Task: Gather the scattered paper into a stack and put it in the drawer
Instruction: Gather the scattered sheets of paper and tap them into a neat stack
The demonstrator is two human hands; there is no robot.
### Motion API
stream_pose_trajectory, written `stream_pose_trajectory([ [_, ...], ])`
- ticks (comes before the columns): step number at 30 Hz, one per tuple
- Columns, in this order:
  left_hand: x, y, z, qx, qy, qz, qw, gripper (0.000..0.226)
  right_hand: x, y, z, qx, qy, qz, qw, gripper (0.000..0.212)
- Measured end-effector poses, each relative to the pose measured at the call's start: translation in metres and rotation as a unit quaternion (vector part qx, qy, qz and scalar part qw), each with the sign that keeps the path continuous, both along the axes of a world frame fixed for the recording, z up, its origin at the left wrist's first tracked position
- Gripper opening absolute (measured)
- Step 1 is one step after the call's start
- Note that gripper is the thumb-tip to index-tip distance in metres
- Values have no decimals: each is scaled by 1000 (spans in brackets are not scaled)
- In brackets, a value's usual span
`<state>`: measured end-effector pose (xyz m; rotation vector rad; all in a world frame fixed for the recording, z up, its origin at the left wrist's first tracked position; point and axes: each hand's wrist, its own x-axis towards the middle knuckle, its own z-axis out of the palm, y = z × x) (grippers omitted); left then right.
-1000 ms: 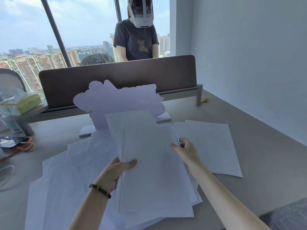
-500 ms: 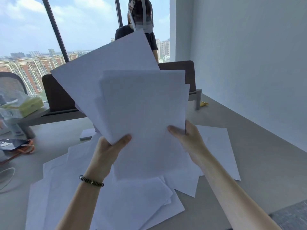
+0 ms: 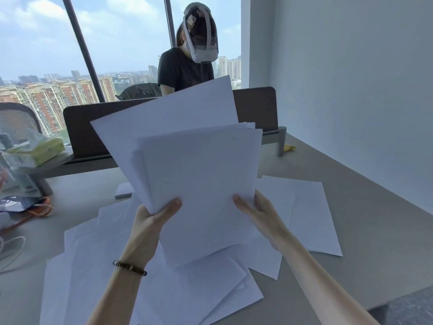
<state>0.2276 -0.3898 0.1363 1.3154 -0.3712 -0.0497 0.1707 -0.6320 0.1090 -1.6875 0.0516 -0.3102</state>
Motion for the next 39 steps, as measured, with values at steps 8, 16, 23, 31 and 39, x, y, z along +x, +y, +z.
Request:
stream_pose_trajectory([
  [8, 0, 4, -15, 9, -20, -7, 1000, 25, -5, 2, -22, -65, 61, 1, 996, 35],
  [16, 4, 5, -27, 10, -11, 9, 1000, 32, 3, 0, -9, 30, 23, -8, 999, 34],
  [23, 0, 4, -29, -16, 13, -20, 1000, 23, 14, 11, 11, 40, -60, -11, 997, 35],
  [31, 1, 3, -30, -2, 8, 10, 1000, 34, 13, 17, 11, 32, -81, -41, 995, 27],
  [39, 0, -9, -26, 31, -3, 68, 997, 11, 11, 22, 2, 60, -86, -47, 993, 30],
])
